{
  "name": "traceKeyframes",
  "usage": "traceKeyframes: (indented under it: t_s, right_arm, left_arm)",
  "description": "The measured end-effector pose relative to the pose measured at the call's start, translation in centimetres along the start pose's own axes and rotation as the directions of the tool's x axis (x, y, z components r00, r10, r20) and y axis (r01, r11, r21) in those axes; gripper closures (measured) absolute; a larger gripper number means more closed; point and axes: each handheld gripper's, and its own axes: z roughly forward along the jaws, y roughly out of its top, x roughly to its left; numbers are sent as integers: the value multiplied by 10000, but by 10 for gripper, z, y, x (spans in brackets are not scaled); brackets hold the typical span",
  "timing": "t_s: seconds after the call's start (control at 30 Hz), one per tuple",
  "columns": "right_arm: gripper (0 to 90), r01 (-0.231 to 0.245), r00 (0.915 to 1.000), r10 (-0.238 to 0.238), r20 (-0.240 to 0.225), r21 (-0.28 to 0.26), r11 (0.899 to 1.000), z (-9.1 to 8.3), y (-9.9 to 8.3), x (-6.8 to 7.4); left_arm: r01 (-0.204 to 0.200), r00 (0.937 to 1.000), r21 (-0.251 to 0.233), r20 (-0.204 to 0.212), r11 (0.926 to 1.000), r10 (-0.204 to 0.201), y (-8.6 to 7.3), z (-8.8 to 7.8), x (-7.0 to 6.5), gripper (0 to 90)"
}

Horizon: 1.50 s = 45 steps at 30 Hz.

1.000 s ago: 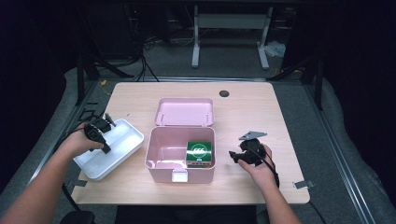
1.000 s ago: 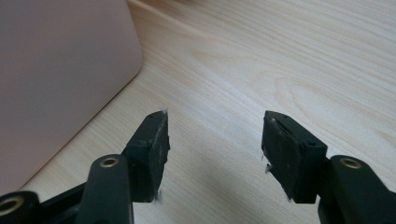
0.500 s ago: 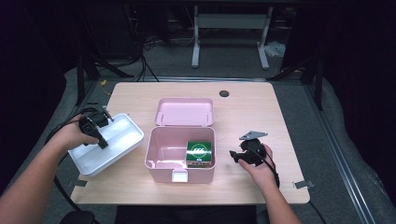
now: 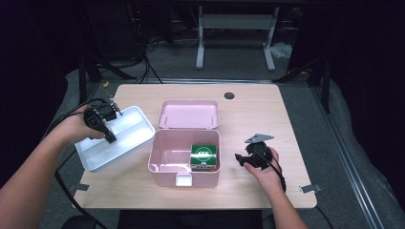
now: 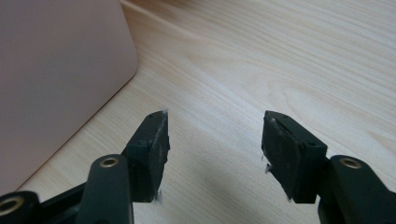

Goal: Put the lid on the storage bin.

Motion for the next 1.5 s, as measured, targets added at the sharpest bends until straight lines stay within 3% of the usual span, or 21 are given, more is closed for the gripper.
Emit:
traceKeyframes:
  t_s: [0.03, 0.2, 0.33, 0.43, 0.47, 0.5, 0.7, 0.73, 0.77, 0.8, 0.83, 0.87, 0.9, 0.93, 1.0, 1.03, 1.07, 1.23, 1.37, 1.43, 1.5]
  right_arm:
    - [408, -24, 10000, 24, -15, -15, 10000, 0, 0, 0]
    - [408, -34, 10000, 34, 62, 3, 10000, 0, 0, -1]
    - [408, -42, 10000, 42, 31, -28, 10000, 0, -1, -1]
    - [408, -55, 10000, 55, 25, -39, 10000, -1, -1, -2]
    - [408, -87, 10000, 87, -15, -62, 9999, -1, -1, -2]
    - [408, -84, 10000, 84, 3, -58, 9999, -1, -1, -2]
    - [408, -94, 10000, 94, 20, -38, 9999, -1, -1, -3]
    - [408, -94, 10000, 94, 20, -38, 9999, -1, -1, -3]
    - [408, -80, 10000, 80, 40, -28, 10000, -1, -1, -3]
    - [408, -80, 10000, 80, 40, -28, 10000, -1, -1, -3]
    - [408, -83, 10000, 84, 17, -40, 10000, -1, -2, -3]
    - [408, -83, 10000, 84, 17, -40, 10000, -1, -2, -3]
    - [408, -61, 10000, 61, 15, -44, 10000, -1, -2, -3]
    - [408, -73, 10000, 73, 3, -45, 10000, -1, -2, -3]
    - [408, -71, 10000, 71, -3, -47, 10000, -1, -2, -4]
    - [408, -70, 10000, 70, -2, -50, 10000, -1, -2, -4]
    - [408, -70, 10000, 70, -2, -50, 10000, -1, -2, -4]
    - [408, -47, 10000, 47, -13, -60, 10000, -1, -2, -4]
    - [409, -28, 10000, 27, -63, -53, 10000, -1, -2, -4]
    - [409, -23, 10000, 22, -64, -56, 10000, -1, -2, -4]
    - [410, -19, 9999, 18, -129, -69, 10000, -1, -2, -4]
  left_arm:
    - [-356, 9994, -28, -5, 9994, 356, 8, -4, -6, 892]
    - [-989, 9951, -119, -11, 9950, 989, 27, -7, -19, 892]
    - [-1849, 9827, -62, 29, 9827, 1849, 50, -6, -35, 892]
    - [-2076, 9782, -90, 69, 9782, 2076, 59, -4, -41, 892]
    - [-2409, 9705, 22, 65, 9705, 2409, 69, -3, -47, 892]
    - [-2409, 9705, 22, 65, 9705, 2409, 69, -3, -47, 892]
    - [-3353, 9421, -40, 97, 9421, 3353, 98, 2, -69, 892]
    - [-3353, 9421, -40, 97, 9421, 3353, 98, 2, -69, 892]
    - [-3565, 9341, -108, 168, 9342, 3566, 105, 3, -76, 892]
    - [-3565, 9341, -108, 168, 9342, 3566, 105, 3, -76, 892]
    - [-3792, 9251, -92, 177, 9253, 3793, 113, 6, -82, 892]
    - [-3792, 9251, -92, 177, 9253, 3793, 113, 6, -82, 892]
    - [-4019, 9155, -3, 196, 9157, 4019, 121, 8, -88, 892]
    - [-4019, 9155, -3, 196, 9157, 4019, 121, 8, -88, 892]
    - [-4243, 9054, 47, 185, 9055, 4242, 128, 12, -94, 892]
    - [-4461, 8947, 32, 258, 8950, 4459, 134, 15, -100, 892]
    - [-4461, 8947, 32, 258, 8950, 4459, 134, 15, -100, 892]
    - [-4824, 8747, -55, 501, 8759, 4821, 149, 23, -115, 893]
    - [-5009, 8644, -72, 477, 8655, 5006, 154, 27, -119, 893]
    - [-5026, 8636, 6, 475, 8645, 5020, 155, 28, -120, 893]
    - [-5137, 8566, -106, 500, 8579, 5136, 156, 33, -122, 893]
